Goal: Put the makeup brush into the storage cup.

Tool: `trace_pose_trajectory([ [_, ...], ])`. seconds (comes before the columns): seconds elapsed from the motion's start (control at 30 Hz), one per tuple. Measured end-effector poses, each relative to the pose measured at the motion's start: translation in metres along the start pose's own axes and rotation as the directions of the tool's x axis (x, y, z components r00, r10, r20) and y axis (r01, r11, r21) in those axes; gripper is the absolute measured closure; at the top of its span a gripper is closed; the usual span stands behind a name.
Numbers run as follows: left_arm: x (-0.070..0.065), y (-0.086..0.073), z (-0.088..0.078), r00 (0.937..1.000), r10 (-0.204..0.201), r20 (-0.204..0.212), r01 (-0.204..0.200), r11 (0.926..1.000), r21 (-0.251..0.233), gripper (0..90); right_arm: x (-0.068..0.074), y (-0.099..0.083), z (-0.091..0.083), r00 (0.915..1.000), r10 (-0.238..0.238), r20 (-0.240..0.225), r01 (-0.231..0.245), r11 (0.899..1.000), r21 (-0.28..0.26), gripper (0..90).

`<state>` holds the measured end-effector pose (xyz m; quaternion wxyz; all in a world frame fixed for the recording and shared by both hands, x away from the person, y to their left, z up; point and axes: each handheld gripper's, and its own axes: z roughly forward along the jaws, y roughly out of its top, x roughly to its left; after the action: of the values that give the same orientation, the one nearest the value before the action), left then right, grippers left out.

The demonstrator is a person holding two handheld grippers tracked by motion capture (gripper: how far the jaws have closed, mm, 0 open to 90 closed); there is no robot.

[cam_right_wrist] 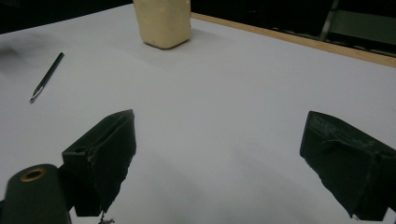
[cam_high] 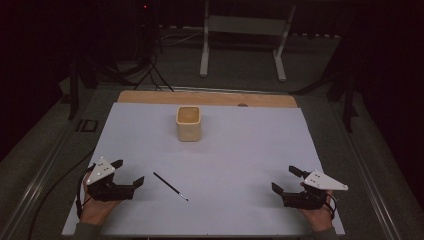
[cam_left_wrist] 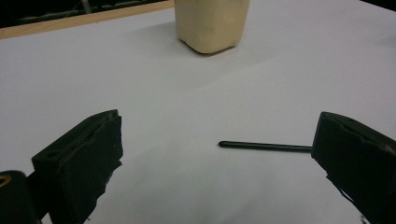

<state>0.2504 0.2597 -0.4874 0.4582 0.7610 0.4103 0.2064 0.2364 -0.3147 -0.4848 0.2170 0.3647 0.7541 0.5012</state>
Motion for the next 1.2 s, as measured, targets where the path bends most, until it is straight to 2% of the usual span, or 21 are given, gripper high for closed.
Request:
trace_pose_trajectory([
  [0.43, -0.002, 0.001, 0.003, 0.9999, -0.001, 0.015, 0.001, 1.0, 0.005, 3.3, 0.002, 0.002, -0.001, 1.0, 0.001, -0.003, -0.001, 1.0, -0.007, 10.5],
  [0.5, -0.002, 0.002, 0.002, 0.9995, -0.018, 0.026, 0.018, 0.9998, -0.004, 3.3, 0.002, 0.002, 0.0, 1.0, 0.005, -0.002, -0.005, 1.0, -0.004, 10.5],
  [0.7, -0.002, 0.007, -0.002, 0.9991, -0.027, 0.032, 0.028, 0.9992, -0.027, 3.3, 0.004, 0.002, 0.0, 1.0, 0.003, -0.008, -0.003, 1.0, -0.003, 10.5],
  [0.97, -0.002, 0.015, -0.008, 0.9991, -0.02, 0.038, 0.021, 0.9985, -0.05, 3.3, 0.004, 0.003, 0.0, 0.9999, 0.001, -0.01, -0.001, 1.0, -0.004, 13.0],
  [1.07, -0.003, 0.02, -0.01, 0.9994, 0.003, 0.036, -0.001, 0.9987, -0.052, 3.3, 0.004, 0.003, -0.001, 0.9999, 0.001, -0.01, -0.001, 1.0, -0.008, 13.0],
  [1.2, -0.002, 0.025, -0.01, 0.999, 0.013, 0.042, -0.01, 0.9986, -0.052, 3.1, 0.003, 0.003, -0.001, 0.9999, 0.009, -0.012, -0.009, 1.0, -0.011, 12.9],
])
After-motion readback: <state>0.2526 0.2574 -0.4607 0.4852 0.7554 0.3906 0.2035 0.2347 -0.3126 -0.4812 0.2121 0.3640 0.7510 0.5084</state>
